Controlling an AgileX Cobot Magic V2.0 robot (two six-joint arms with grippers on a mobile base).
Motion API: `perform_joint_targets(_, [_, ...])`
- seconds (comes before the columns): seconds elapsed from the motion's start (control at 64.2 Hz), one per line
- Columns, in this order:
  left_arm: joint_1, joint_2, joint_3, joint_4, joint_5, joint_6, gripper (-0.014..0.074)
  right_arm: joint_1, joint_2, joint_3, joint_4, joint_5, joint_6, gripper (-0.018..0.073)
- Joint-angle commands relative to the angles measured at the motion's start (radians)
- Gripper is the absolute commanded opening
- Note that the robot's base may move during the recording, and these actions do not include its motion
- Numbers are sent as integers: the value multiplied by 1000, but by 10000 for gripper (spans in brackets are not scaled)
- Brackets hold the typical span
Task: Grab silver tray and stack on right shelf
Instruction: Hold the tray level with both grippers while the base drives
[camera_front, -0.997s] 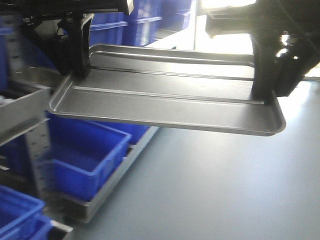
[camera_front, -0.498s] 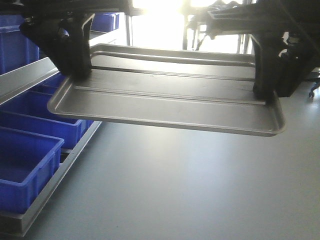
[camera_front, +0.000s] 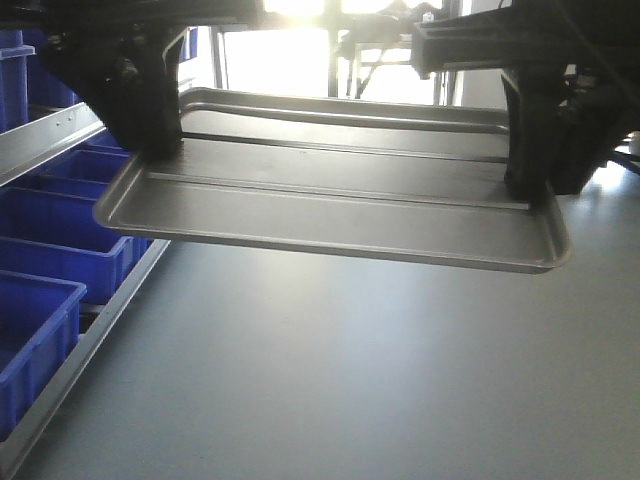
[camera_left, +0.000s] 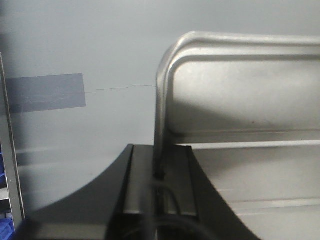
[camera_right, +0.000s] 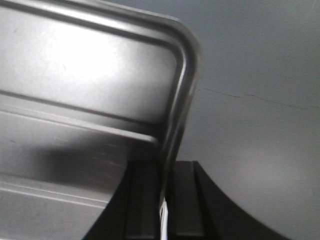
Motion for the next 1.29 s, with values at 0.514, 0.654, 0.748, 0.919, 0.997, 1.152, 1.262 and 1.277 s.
perform_joint_targets(0.514, [-13,-49,-39,-9,-65,3,-93,5,-36,-36,-1,-46,-37,57])
perform_joint_targets(0.654, [-13,-49,-39,-9,-65,3,-93,5,-36,-36,-1,-46,-37,57])
perform_joint_targets(0.748, [-13,-49,-39,-9,-65,3,-93,5,-36,-36,-1,-46,-37,57])
perform_joint_targets(0.919, [-13,-49,-39,-9,-65,3,-93,5,-36,-36,-1,-46,-37,57])
perform_joint_targets(0.997, [-13,-49,-39,-9,-65,3,-93,5,-36,-36,-1,-46,-37,57])
perform_joint_targets(1.152, [-13,-49,-39,-9,-65,3,-93,5,-36,-36,-1,-46,-37,57])
perform_joint_targets(1.262, [-13,-49,-39,-9,-65,3,-93,5,-36,-36,-1,-46,-37,57])
perform_joint_targets(1.277, [-13,-49,-39,-9,-65,3,-93,5,-36,-36,-1,-46,-37,57])
